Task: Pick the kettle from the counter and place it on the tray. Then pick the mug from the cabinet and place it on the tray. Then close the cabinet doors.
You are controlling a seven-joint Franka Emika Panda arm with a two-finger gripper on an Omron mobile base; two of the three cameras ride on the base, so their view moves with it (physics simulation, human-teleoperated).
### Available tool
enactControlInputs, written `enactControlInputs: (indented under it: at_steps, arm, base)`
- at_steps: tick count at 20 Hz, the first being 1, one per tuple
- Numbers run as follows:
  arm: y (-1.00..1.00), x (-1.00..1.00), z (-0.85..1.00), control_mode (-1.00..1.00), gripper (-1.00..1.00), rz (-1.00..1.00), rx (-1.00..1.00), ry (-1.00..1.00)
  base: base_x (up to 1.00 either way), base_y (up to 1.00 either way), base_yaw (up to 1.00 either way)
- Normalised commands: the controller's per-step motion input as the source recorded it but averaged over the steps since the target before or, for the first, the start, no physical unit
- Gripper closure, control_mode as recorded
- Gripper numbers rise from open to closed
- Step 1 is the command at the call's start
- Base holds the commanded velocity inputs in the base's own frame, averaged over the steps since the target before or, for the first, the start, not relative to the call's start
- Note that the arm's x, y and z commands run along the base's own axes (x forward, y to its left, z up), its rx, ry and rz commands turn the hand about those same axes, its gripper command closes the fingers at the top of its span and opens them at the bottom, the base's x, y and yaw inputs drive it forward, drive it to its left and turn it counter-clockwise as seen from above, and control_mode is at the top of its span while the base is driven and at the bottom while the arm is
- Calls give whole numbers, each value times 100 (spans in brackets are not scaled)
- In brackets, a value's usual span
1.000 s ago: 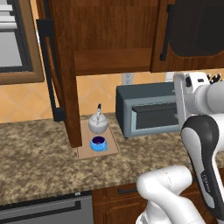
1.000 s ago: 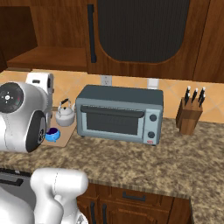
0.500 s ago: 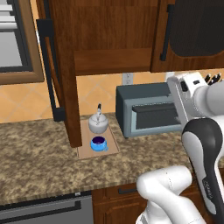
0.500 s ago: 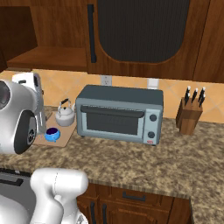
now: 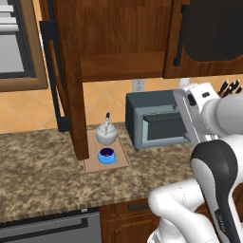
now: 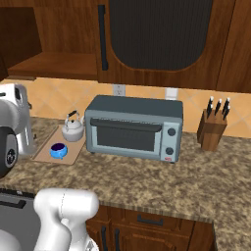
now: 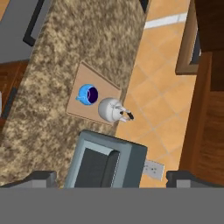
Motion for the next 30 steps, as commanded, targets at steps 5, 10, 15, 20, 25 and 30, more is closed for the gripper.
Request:
enactControlInputs:
  at_steps: [5,10,15,20,25,30]
  arm:
    - [36,-15,8,-100,-100,1,2,0]
    - [43,-22,0,-100,-100,2,2,0]
    - [25,-27,2,-100,-100,0,22,4]
    - [44,-18,0,-100,-100,3,22,2]
    - [36,-24,3,-100,-100,11,14,-2]
    - [34,-31,2,-100,-100,8,8,-4]
  base:
    - [0,0,0]
    - [0,0,0]
    - [0,0,0]
    - [0,0,0]
    - [0,0,0]
    - [0,0,0]
